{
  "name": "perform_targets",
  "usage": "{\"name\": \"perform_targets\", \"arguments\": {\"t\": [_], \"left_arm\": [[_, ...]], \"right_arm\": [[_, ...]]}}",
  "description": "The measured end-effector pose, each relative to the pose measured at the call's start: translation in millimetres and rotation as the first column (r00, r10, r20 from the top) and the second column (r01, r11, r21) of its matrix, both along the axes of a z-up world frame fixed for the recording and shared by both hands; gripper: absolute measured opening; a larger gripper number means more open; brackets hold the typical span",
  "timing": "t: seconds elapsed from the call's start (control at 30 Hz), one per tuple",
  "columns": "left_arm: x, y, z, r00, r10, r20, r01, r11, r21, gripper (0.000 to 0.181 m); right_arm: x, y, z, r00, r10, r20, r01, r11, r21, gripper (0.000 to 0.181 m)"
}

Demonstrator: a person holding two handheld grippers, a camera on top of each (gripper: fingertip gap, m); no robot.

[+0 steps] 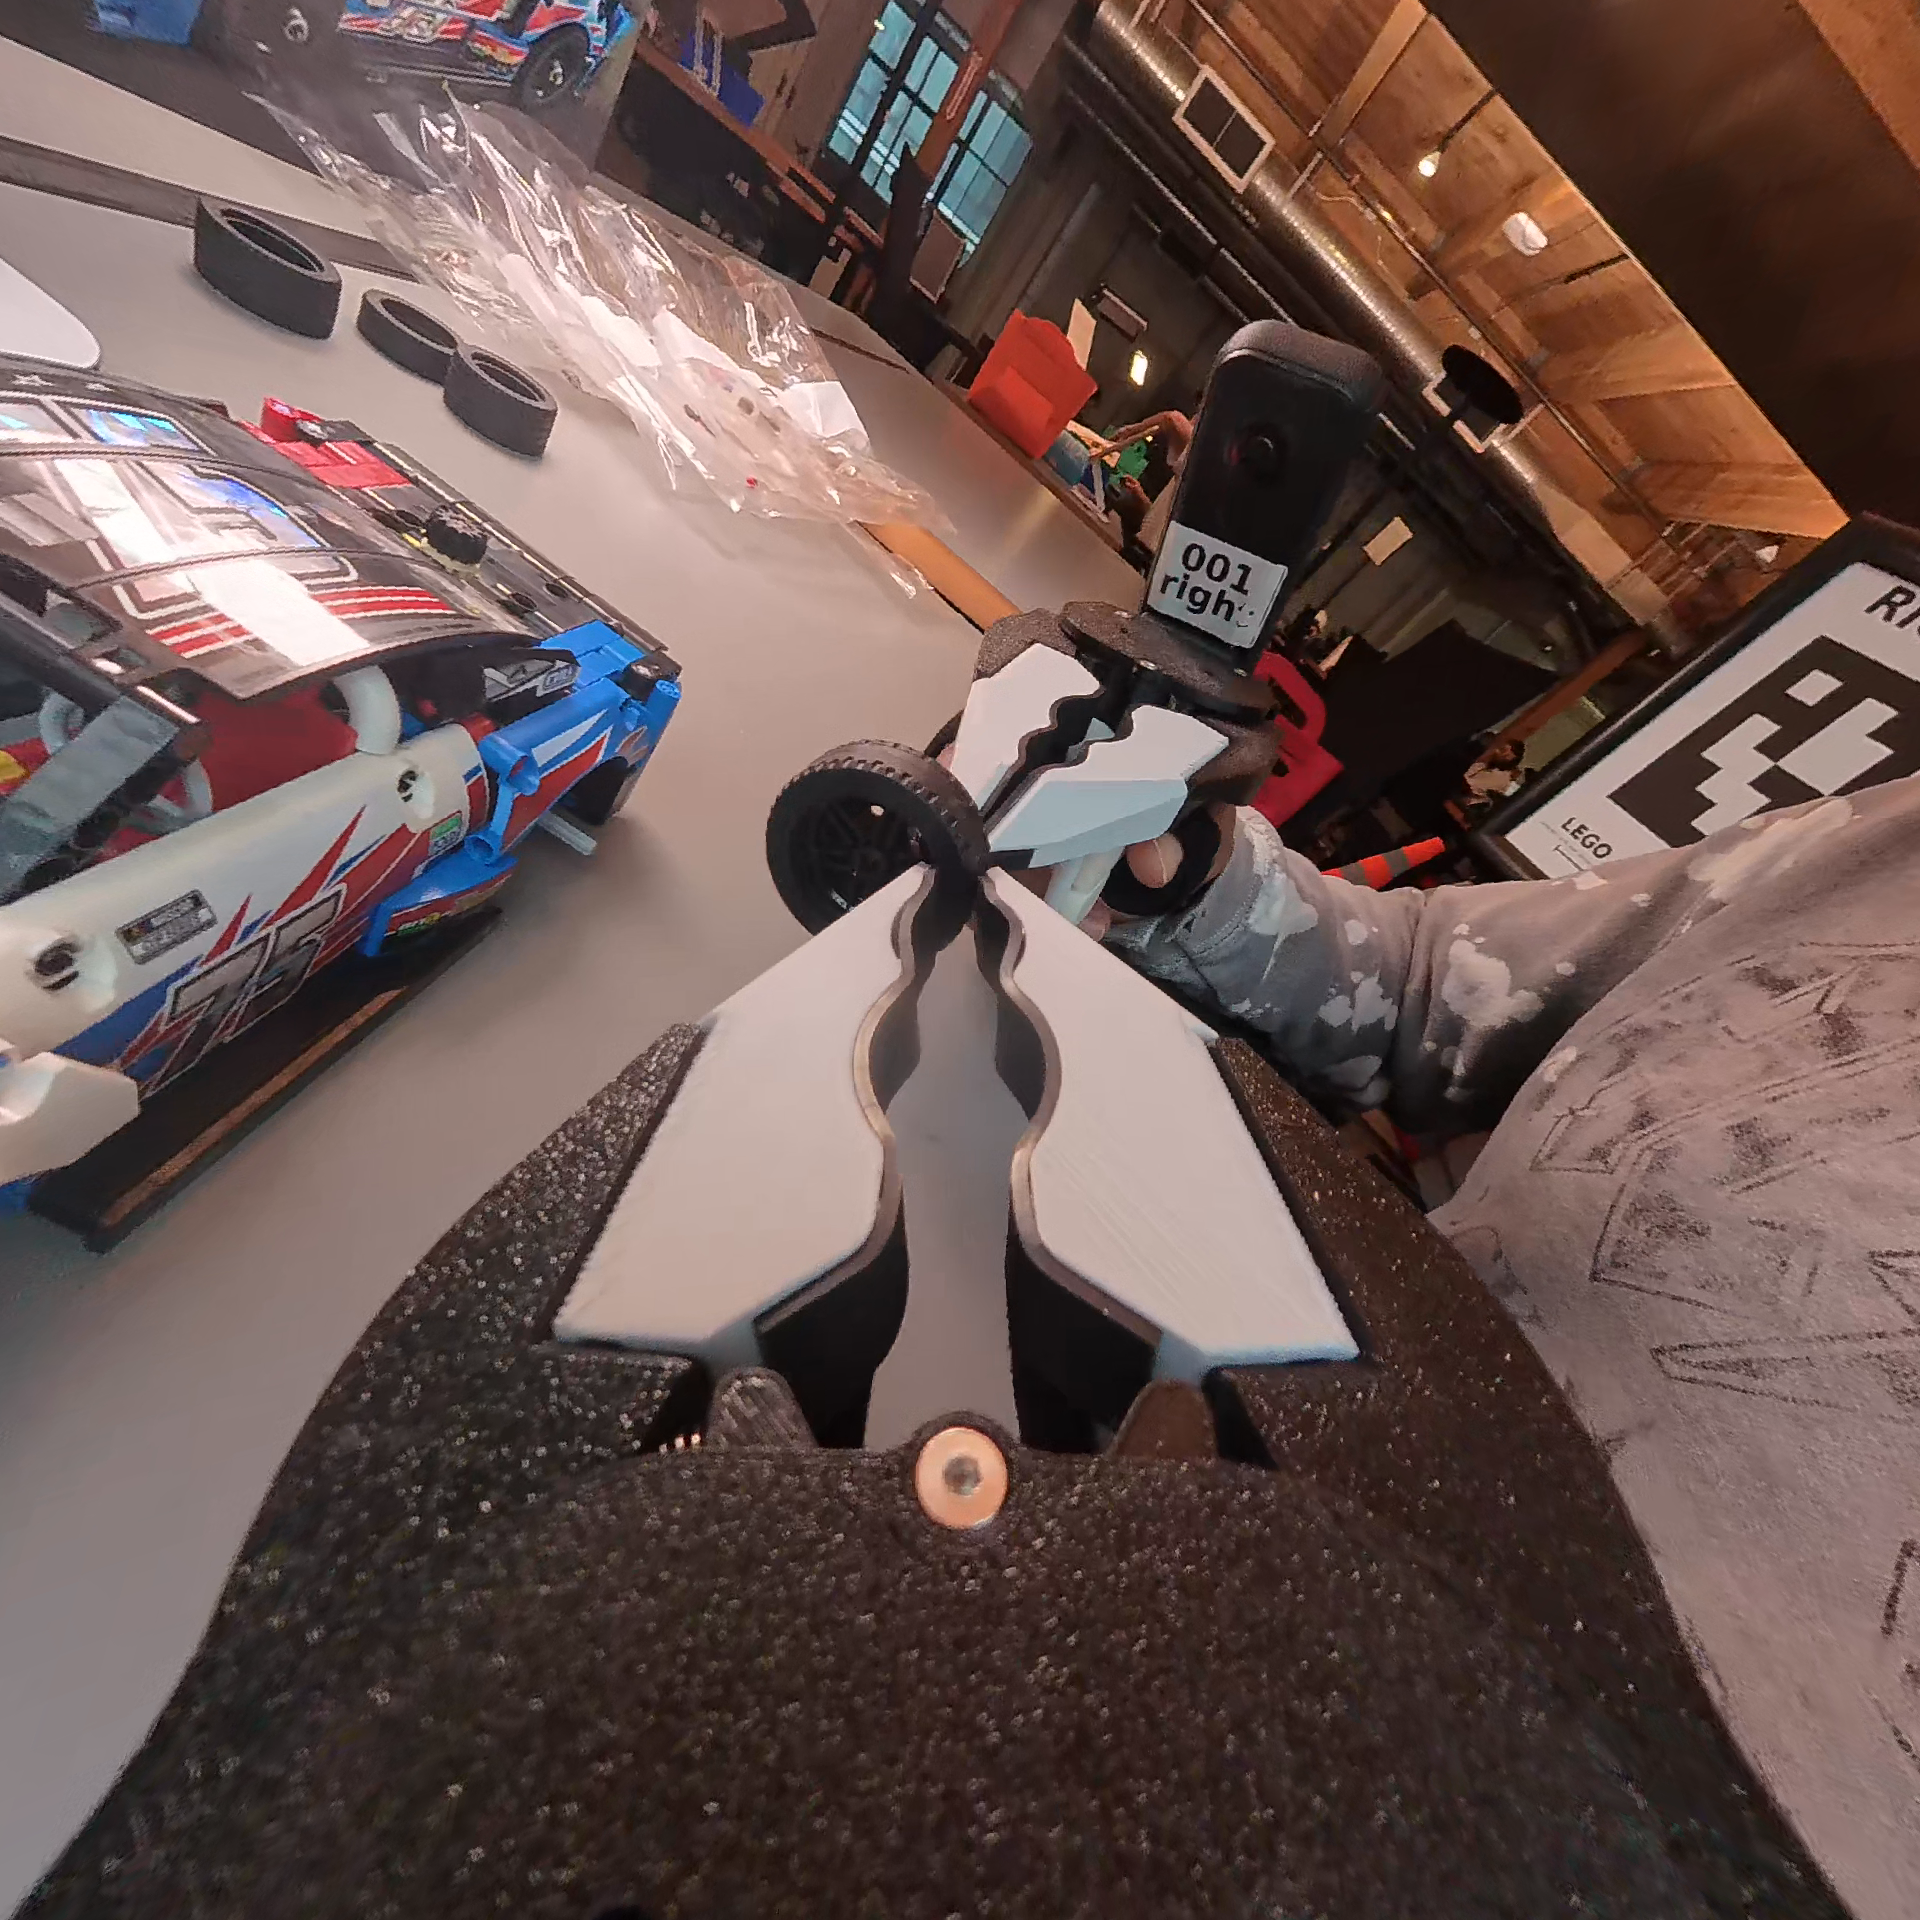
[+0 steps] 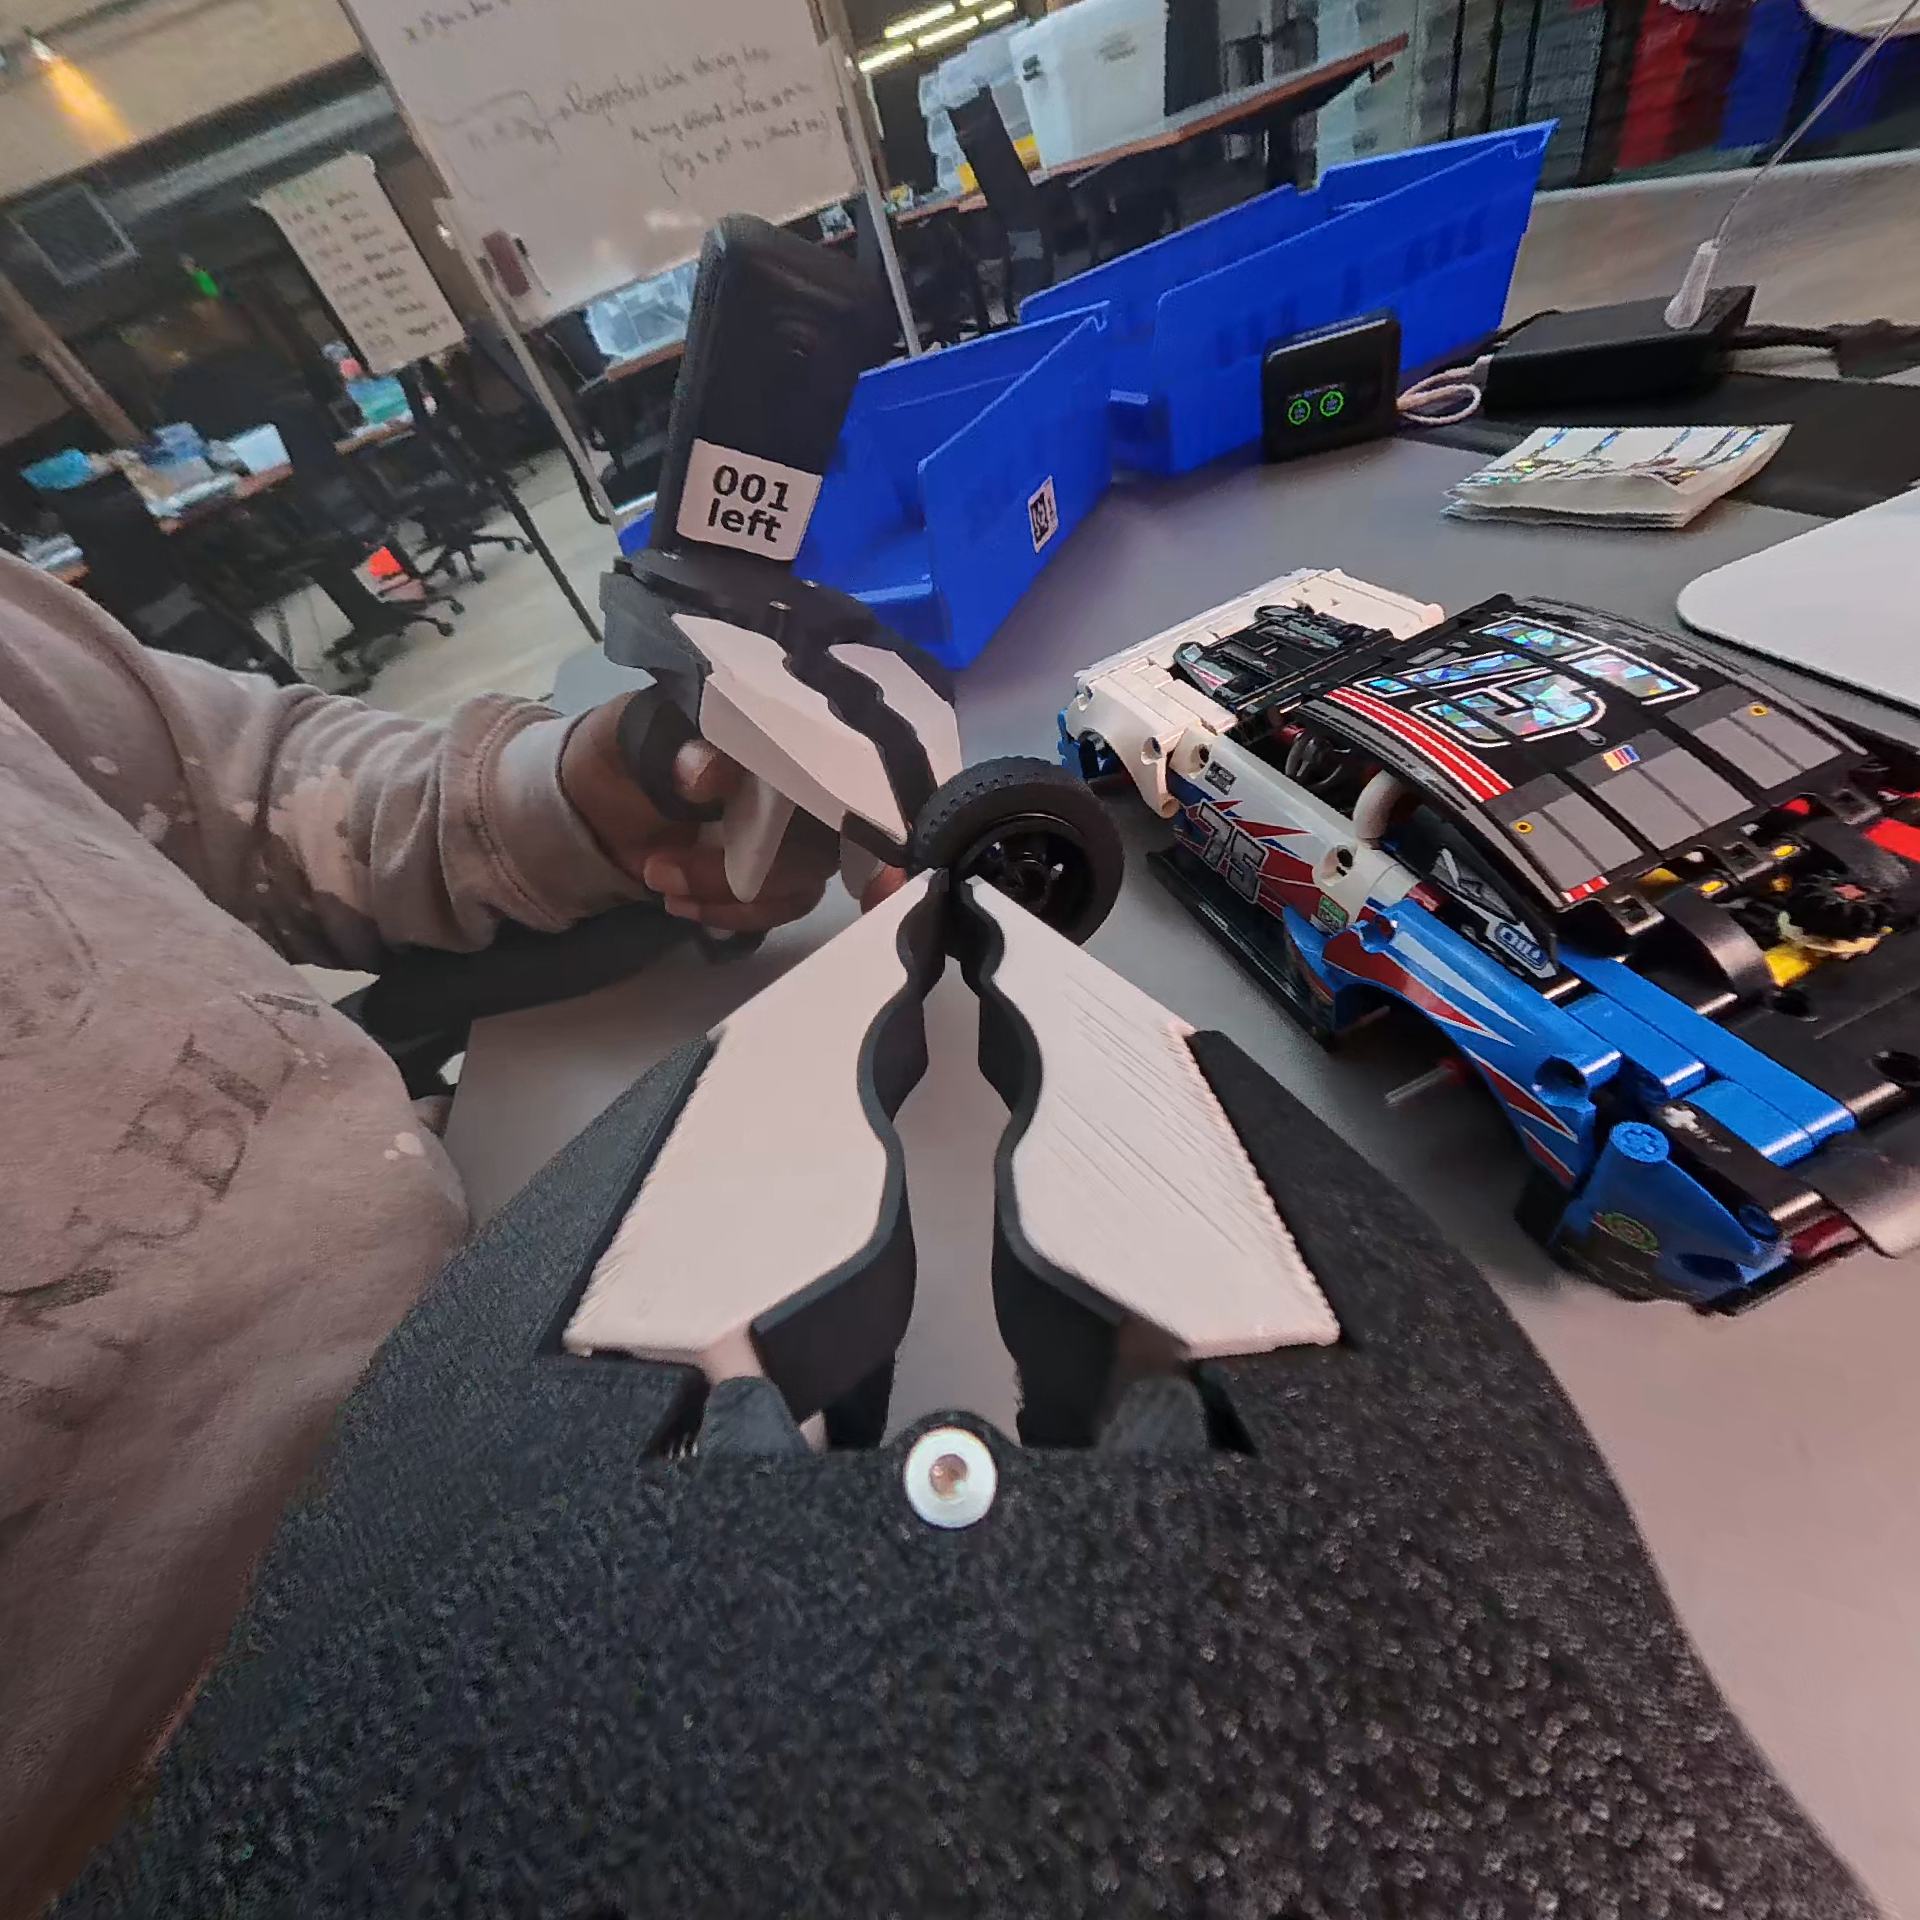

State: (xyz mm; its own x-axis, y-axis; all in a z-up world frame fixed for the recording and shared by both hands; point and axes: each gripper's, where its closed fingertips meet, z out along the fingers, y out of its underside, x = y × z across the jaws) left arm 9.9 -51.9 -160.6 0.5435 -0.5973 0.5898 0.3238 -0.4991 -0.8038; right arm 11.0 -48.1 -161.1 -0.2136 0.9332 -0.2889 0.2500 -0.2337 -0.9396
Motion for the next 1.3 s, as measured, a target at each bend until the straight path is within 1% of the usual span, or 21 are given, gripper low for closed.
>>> {"name": "perform_targets", "arguments": {"t": [0.07,0.13,0.2,0.23,0.27,0.3,0.4,0.47,0.57,0.67,0.73,0.8,0.83,0.87,0.93,1.07,1.17,1.27,1.3], "left_arm": [[0,0,1,1.0,-0.003,0.021,0.003,1.0,0.003,0.007],[-3,1,3,0.998,0.002,0.055,-0.002,1.0,-0.004,0.022],[-13,5,4,0.997,0.033,0.068,-0.032,0.999,-0.016,0.033],[-20,7,4,0.996,0.059,0.061,-0.059,0.998,-0.01,0.03],[-27,8,6,0.996,0.081,0.049,-0.081,0.997,0.008,0.01],[-35,10,9,0.993,0.114,0.036,-0.115,0.993,0.03,0.0],[-53,12,13,0.985,0.173,-0.017,-0.172,0.983,0.062,0.0],[-59,11,16,0.982,0.188,-0.032,-0.185,0.98,0.07,0.0],[-64,11,18,0.979,0.205,-0.024,-0.203,0.977,0.065,0.0],[-67,12,18,0.977,0.213,0.006,-0.213,0.976,0.043,0.0],[-69,14,16,0.976,0.218,0.015,-0.219,0.975,0.025,0.0],[-71,16,13,0.97,0.243,-0.007,-0.243,0.97,0.026,0.0],[-72,17,12,0.966,0.258,-0.019,-0.257,0.966,0.027,0.014],[-72,17,11,0.964,0.262,-0.03,-0.262,0.965,0.031,0.021],[-72,17,14,0.964,0.265,-0.032,-0.264,0.963,0.051,0.0],[-72,14,18,0.967,0.252,-0.028,-0.249,0.966,0.071,0.0],[-75,14,15,0.954,0.275,-0.123,-0.262,0.959,0.111,0.0],[-76,15,12,0.921,0.307,-0.238,-0.275,0.948,0.159,0.0],[-77,16,9,0.9,0.325,-0.291,-0.282,0.943,0.178,0.0]], "right_arm": [[1,1,1,1.0,-0.007,-0.005,0.007,1.0,0.013,0.0],[1,2,1,1.0,-0.009,-0.01,0.009,1.0,-0.002,0.0],[3,8,5,0.999,-0.026,-0.03,0.025,0.999,-0.042,0.0],[5,13,7,0.999,-0.037,-0.038,0.034,0.998,-0.06,0.0],[7,18,8,0.998,-0.049,-0.043,0.046,0.996,-0.074,0.0],[9,22,10,0.997,-0.057,-0.048,0.053,0.994,-0.091,0.0],[13,30,11,0.996,-0.074,-0.05,0.067,0.99,-0.127,0.0],[13,32,9,0.996,-0.08,-0.042,0.074,0.989,-0.125,0.0],[11,32,1,0.997,-0.082,-0.004,0.081,0.992,-0.098,0.0],[10,37,-7,0.993,-0.115,0.035,0.116,0.993,-0.037,0.0],[10,40,-7,0.99,-0.132,0.04,0.134,0.99,-0.035,0.0],[11,44,-7,0.988,-0.151,0.036,0.152,0.988,-0.034,0.0],[11,45,-7,0.988,-0.154,0.034,0.155,0.987,-0.037,0.0],[11,46,-7,0.988,-0.153,0.033,0.155,0.987,-0.043,0.0],[11,45,-7,0.988,-0.149,0.034,0.151,0.987,-0.049,0.0],[11,43,-9,0.989,-0.142,0.039,0.143,0.989,-0.025,0.0],[11,43,-12,0.988,-0.146,0.054,0.144,0.989,0.025,0.004],[12,46,-18,0.984,-0.163,0.079,0.155,0.983,0.097,0.009],[12,46,-20,0.982,-0.166,0.09,0.155,0.981,0.116,0.011]]}}
